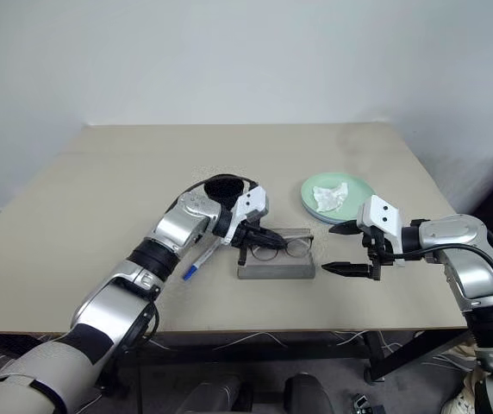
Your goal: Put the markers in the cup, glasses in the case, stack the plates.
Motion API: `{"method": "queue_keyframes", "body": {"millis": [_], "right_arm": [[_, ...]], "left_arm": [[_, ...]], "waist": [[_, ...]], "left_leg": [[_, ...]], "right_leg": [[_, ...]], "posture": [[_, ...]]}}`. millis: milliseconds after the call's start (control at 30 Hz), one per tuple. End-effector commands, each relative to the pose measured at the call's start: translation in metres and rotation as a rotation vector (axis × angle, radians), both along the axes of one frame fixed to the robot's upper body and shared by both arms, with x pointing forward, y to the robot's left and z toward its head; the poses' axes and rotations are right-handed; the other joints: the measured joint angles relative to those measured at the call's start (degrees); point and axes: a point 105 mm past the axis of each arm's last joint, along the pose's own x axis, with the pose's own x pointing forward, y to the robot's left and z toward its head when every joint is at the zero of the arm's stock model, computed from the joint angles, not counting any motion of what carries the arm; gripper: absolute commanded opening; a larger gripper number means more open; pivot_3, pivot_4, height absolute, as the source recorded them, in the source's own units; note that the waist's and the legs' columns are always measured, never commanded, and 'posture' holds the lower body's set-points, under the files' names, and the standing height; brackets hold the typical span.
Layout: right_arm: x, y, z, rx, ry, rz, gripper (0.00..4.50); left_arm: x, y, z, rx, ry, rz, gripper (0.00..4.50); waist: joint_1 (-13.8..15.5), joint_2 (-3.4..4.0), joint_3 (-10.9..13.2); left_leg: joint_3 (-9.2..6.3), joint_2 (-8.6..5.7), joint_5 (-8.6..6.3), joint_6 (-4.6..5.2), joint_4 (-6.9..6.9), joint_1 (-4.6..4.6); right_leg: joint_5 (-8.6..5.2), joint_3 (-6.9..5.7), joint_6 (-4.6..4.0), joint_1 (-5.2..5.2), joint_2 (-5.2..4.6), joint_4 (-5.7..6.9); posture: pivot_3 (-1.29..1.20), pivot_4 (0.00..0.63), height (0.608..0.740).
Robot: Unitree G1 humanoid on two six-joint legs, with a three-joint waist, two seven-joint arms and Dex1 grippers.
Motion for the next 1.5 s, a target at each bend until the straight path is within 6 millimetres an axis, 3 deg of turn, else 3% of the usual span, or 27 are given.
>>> {"method": "queue_keyframes", "body": {"millis": [33, 400, 667, 1000, 1100, 1300, 1467, 1500], "right_arm": [[0.001, 0.001, 0.013, 0.004, -0.051, 0.007, 4.5], [0.002, 0.003, 0.012, 0.005, -0.05, 0.012, 4.5], [0.003, 0.003, 0.011, 0.002, -0.051, 0.017, 4.5], [0.003, 0.003, 0.01, 0.001, -0.052, 0.019, 4.5], [0.003, 0.002, 0.01, 0.001, -0.053, 0.019, 4.5], [0.002, 0.002, 0.01, 0.004, -0.048, 0.02, 4.5], [0.003, 0.0, 0.011, 0.003, -0.048, 0.014, 4.5], [0.003, 0.0, 0.011, 0.003, -0.048, 0.013, 4.5]], "left_arm": [[-0.002, 0.0, 0.002, 0.025, -0.055, -0.038, 0.02], [-0.01, 0.005, -0.002, 0.028, 0.008, -0.046, 0.02], [-0.036, 0.01, 0.006, 0.039, 0.161, -0.141, 0.02], [-0.037, 0.013, -0.002, 0.064, 0.163, -0.124, 0.02], [-0.032, 0.011, 0.002, 0.05, 0.147, -0.102, 0.7], [-0.019, 0.007, 0.032, -0.019, -0.005, -0.079, 2.68], [-0.007, 0.007, 0.069, -0.122, -0.074, -0.031, 2.68], [-0.002, 0.006, 0.073, -0.133, -0.094, -0.006, 2.48]], "waist": [[0.0, -0.01, 0.0], [0.0, 0.0, 0.0], [0.0, 0.01, 0.0], [0.0, 0.01, 0.0], [0.0, 0.01, 0.0], [0.0, 0.01, 0.0], [0.0, 0.01, 0.0], [0.0, 0.01, 0.0]], "left_leg": [[0.0, 0.0, 0.0, 0.0, 0.02, -0.02], [0.0, 0.0, -0.01, 0.02, 0.07, -0.03], [0.0, 0.0, -0.02, 0.02, 0.07, -0.01], [0.0, 0.0, -0.01, 0.02, 0.06, -0.01], [0.0, 0.0, -0.01, 0.02, 0.06, 0.0], [0.0, 0.0, -0.01, 0.02, 0.07, -0.01], [0.0, 0.0, -0.01, 0.02, 0.06, -0.01], [0.0, 0.0, -0.01, 0.02, 0.06, -0.01]], "right_leg": [[0.0, -0.01, 0.0, 0.0, 0.0, 0.0], [0.0, -0.01, 0.0, 0.01, 0.0, 0.0], [0.0, 0.0, 0.0, 0.01, 0.01, 0.02], [-0.01, 0.02, -0.01, 0.01, 0.0, 0.01], [0.0, 0.02, 0.0, 0.01, 0.0, 0.01], [0.0, 0.02, 0.0, 0.02, 0.0, 0.01], [0.0, 0.02, 0.0, 0.0, 0.0, 0.01], [0.0, 0.02, 0.0, 0.0, 0.0, 0.01]], "posture": [[0.0, 0.0, 0.739], [0.0, 0.0, 0.739], [0.0, 0.0, 0.739], [0.0, 0.0, 0.739], [0.0, 0.0, 0.739], [0.0, 0.0, 0.739], [0.0, 0.0, 0.739], [0.0, 0.0, 0.739]]}}
